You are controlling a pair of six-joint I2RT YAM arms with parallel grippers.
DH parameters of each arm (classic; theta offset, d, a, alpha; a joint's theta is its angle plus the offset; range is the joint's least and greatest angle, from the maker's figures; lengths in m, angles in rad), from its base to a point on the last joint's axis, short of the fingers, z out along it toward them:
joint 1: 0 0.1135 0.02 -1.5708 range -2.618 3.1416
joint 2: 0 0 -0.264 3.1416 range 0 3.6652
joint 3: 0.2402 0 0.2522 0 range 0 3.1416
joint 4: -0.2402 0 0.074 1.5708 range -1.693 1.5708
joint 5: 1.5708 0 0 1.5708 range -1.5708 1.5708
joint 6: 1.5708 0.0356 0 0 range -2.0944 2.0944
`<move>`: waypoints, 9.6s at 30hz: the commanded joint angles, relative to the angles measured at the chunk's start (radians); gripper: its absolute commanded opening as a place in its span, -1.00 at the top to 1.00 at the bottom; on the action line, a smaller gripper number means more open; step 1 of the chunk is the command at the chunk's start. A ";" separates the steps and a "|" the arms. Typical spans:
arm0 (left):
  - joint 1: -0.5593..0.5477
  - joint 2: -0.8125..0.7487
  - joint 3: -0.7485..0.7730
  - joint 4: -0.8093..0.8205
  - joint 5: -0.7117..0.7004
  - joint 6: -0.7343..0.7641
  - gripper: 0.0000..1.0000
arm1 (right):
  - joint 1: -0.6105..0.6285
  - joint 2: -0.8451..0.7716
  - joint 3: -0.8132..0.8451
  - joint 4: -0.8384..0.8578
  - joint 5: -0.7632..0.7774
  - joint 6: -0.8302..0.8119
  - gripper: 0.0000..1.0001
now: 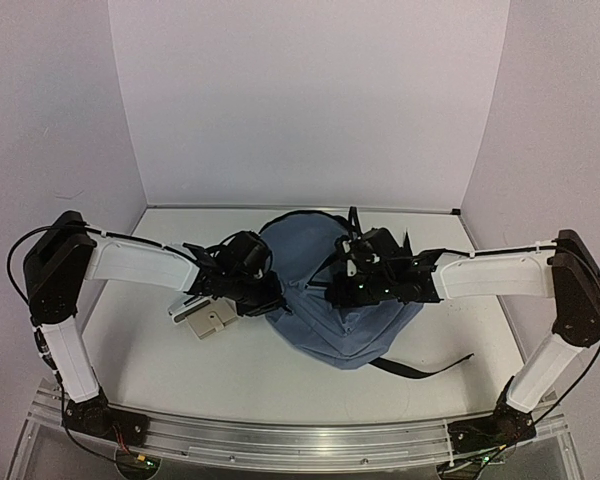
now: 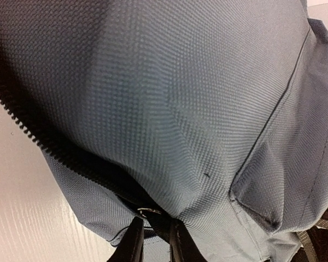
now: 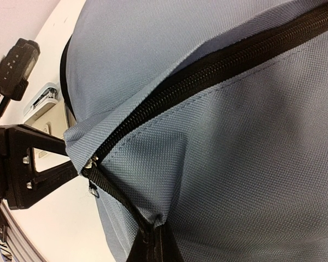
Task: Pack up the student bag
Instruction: Zip the student bag at the center of the board.
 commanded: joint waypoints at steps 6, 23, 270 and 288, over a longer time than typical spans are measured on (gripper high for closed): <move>0.024 -0.009 0.004 0.054 -0.039 -0.017 1.00 | 0.013 -0.021 0.018 0.027 0.031 0.015 1.00; 0.214 -0.110 -0.025 -0.032 -0.084 0.185 1.00 | 0.013 -0.144 -0.127 -0.069 0.109 0.059 1.00; 0.276 -0.488 -0.222 -0.093 0.205 0.647 1.00 | 0.355 0.287 0.501 -0.134 0.208 -0.217 1.00; 0.316 -0.402 -0.143 -0.038 0.115 0.701 1.00 | 0.491 0.092 0.261 -0.134 -0.025 -0.155 1.00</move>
